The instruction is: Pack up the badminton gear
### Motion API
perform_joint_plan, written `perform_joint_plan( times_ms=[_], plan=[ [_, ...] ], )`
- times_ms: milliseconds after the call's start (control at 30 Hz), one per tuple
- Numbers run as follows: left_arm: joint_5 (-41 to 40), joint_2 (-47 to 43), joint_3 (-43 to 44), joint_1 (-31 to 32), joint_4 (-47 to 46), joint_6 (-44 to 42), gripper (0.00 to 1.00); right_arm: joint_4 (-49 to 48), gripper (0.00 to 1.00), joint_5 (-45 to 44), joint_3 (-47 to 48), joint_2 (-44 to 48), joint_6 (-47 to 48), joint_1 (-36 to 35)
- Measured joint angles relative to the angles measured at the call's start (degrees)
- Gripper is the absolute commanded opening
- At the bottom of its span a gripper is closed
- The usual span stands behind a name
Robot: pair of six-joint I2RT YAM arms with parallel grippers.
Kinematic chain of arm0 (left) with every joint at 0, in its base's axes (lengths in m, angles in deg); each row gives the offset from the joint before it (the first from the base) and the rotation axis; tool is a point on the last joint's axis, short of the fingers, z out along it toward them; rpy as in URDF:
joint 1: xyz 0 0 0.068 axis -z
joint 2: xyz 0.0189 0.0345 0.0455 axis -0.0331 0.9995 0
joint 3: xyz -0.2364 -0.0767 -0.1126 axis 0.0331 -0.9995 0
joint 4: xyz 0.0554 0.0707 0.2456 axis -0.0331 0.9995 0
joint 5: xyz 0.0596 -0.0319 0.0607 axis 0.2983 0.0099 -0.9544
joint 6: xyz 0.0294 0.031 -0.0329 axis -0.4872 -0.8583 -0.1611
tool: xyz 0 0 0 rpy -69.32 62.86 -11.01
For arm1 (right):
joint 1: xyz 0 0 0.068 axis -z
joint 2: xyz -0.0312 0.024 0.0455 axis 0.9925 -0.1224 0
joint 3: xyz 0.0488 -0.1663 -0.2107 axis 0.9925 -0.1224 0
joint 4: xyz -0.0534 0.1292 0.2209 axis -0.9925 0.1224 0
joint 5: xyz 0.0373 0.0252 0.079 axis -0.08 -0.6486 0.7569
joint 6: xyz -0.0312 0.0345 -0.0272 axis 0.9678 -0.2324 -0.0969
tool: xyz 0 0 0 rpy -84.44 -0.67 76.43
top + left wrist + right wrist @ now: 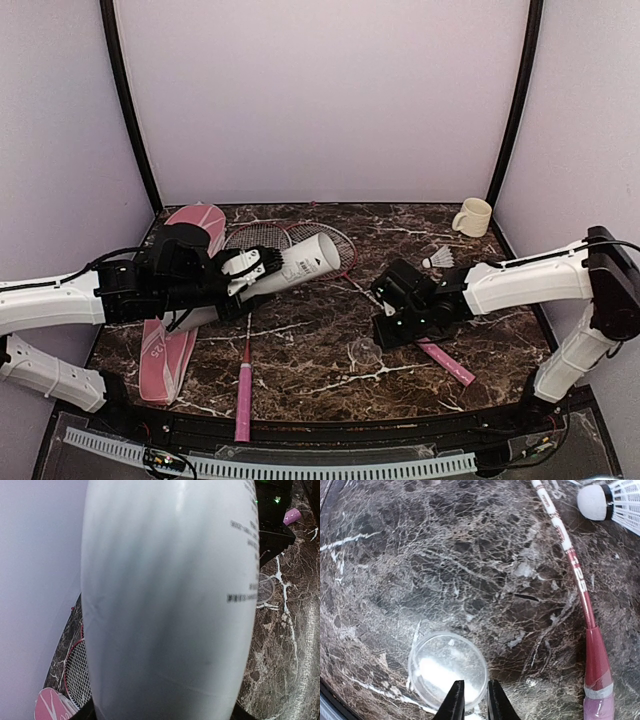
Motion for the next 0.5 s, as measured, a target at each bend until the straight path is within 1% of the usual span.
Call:
perform_joint_plan(
  times_ms=[167,267,333,433,500],
  plan=[
    [0.00,0.00,0.00,0.02,-0.02,0.00,0.61,1.16,0.30,-1.36,0.07,1.16,0.15,0.59],
    [0.07,0.00,0.00,0.02,-0.02,0.02,0.61,2.10,0.36,-1.75,0.52,4.42,1.31,2.84],
    [0.26,0.00,0.00,0.02,-0.02,0.02,0.61,2.29,0.39,-2.12,1.33,7.06,2.49,5.77],
    [0.63,0.20,0.00,0.02,-0.02,0.02,0.61,0.90,0.39,-2.16,2.49,10.19,4.44,11.45],
    [0.85,0.63,0.00,0.00,0.00,0.04,0.61,-0.66,0.40,-1.86,2.99,10.62,5.35,14.93]
  ],
)
